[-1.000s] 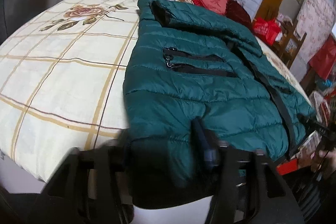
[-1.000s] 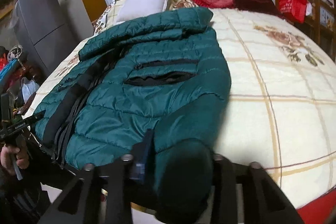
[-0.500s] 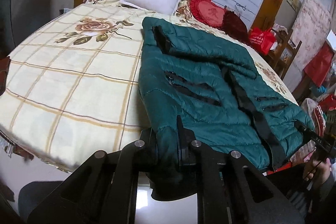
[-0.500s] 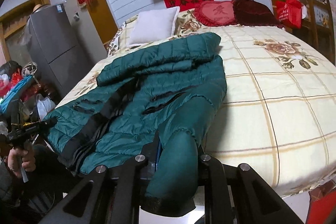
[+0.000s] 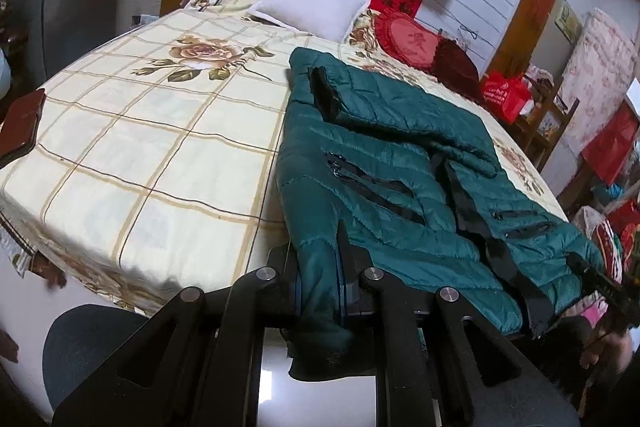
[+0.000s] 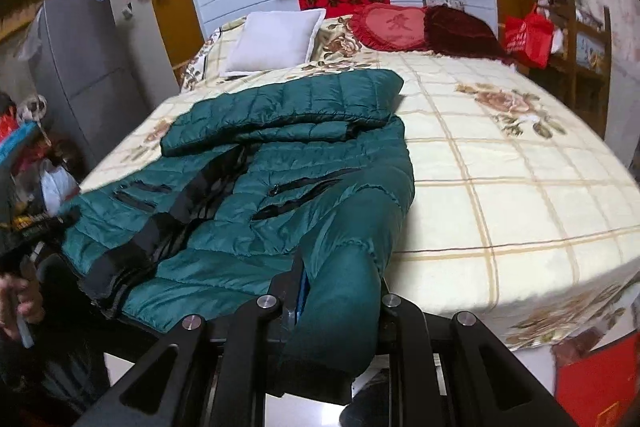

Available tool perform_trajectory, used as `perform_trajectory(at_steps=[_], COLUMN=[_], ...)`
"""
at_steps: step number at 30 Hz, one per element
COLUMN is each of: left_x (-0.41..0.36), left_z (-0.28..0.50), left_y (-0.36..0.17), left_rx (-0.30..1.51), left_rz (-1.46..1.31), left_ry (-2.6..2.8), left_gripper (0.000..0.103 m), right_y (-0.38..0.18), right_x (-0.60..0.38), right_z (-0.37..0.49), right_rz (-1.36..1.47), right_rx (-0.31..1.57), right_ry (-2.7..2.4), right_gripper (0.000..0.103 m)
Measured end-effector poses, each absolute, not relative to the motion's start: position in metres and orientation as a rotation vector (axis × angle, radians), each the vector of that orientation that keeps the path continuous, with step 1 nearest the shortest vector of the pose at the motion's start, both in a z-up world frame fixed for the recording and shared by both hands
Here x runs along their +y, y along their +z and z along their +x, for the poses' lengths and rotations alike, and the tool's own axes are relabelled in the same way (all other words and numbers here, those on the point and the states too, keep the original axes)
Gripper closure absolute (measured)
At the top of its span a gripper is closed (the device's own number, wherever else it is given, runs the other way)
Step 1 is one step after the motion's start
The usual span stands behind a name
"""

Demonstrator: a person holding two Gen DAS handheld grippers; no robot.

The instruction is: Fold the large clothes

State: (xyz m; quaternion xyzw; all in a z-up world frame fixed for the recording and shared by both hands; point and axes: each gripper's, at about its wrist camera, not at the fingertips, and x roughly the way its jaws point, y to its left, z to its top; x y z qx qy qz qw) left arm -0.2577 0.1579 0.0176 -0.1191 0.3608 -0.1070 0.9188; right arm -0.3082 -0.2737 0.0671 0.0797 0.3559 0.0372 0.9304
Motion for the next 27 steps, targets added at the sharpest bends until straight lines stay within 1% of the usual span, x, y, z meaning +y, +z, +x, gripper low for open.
perform_trajectory(at_steps=[7, 27], left_x=[0.154, 0.157], left_z=[-0.265, -0.263], left_y=[0.03, 0.021], left_rx=[0.707, 0.717], left_rz=[-0.212, -0.223], left_ry=[-0.226, -0.231], left_gripper=[0.092, 0.092], right_y=[0.076, 0.078], right_x=[-0.271, -0.272], right_z=[-0.309, -0.306], right_rz=[0.155, 0.164], right_rx=[0.74, 0.747], right_ry=[0.021, -0.005], right_gripper=[0.086, 0.086])
